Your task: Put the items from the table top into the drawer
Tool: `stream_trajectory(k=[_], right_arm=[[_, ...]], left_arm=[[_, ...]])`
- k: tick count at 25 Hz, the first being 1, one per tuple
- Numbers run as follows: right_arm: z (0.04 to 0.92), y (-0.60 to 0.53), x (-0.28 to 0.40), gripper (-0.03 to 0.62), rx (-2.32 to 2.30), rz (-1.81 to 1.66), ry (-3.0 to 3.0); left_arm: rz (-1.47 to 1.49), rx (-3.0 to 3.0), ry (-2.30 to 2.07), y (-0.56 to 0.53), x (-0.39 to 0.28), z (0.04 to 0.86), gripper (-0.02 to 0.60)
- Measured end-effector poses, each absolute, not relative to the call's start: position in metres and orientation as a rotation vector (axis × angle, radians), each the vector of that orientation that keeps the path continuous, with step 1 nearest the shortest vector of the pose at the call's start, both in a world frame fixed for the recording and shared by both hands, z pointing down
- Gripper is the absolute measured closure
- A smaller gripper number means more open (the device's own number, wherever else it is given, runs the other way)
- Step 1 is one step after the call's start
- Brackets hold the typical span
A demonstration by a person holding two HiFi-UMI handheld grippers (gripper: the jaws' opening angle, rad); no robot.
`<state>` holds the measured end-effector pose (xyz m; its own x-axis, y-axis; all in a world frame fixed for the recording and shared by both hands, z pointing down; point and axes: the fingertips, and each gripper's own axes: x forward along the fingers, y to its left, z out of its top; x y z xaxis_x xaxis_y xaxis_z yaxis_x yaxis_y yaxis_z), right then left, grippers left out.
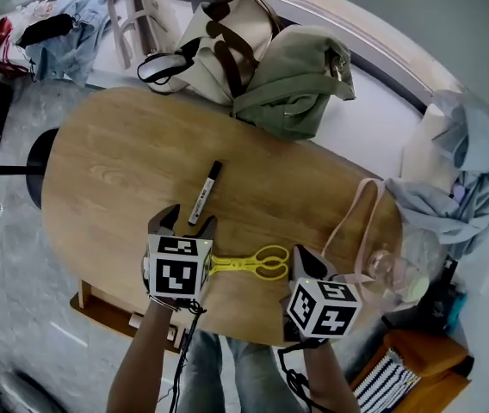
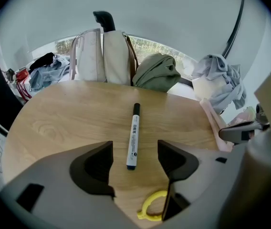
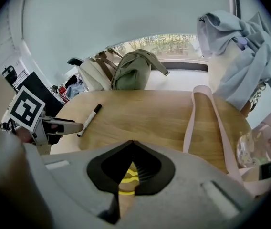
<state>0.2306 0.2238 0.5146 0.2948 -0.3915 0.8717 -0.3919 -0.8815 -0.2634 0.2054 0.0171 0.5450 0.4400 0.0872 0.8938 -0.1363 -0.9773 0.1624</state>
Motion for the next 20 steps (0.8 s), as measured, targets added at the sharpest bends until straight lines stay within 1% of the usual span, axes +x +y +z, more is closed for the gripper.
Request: stream_trajectory(k=[11,12,13,14,20], right_arm=[[0.530,0.227,0.221,0.589,2.498,1.791,-0.719],[0.531,0.227,0.221,0.589,2.495,1.795,-0.717],[0.531,0.226,0.222,0.589,2.493,1.798,-0.716],[0.531,0.226,0.223,0.589,2.493,1.799,-0.716],[0.530,0.219,0.226,0.589,2.484,1.792,-0.732]], left_arm=[[1.602,2.486,0.016,0.012,0.223,0.561,0.300],[1.607,2.494,0.018,0.012,0.225,0.560,0.321],[1.613,2.504,0.014,0.011,0.226,0.559,0.369],[1.619,2.514,0.013,0.010,0.227,0.559,0.397],[1.649,2.521,0.061,0.015,0.229,0.562,0.405]])
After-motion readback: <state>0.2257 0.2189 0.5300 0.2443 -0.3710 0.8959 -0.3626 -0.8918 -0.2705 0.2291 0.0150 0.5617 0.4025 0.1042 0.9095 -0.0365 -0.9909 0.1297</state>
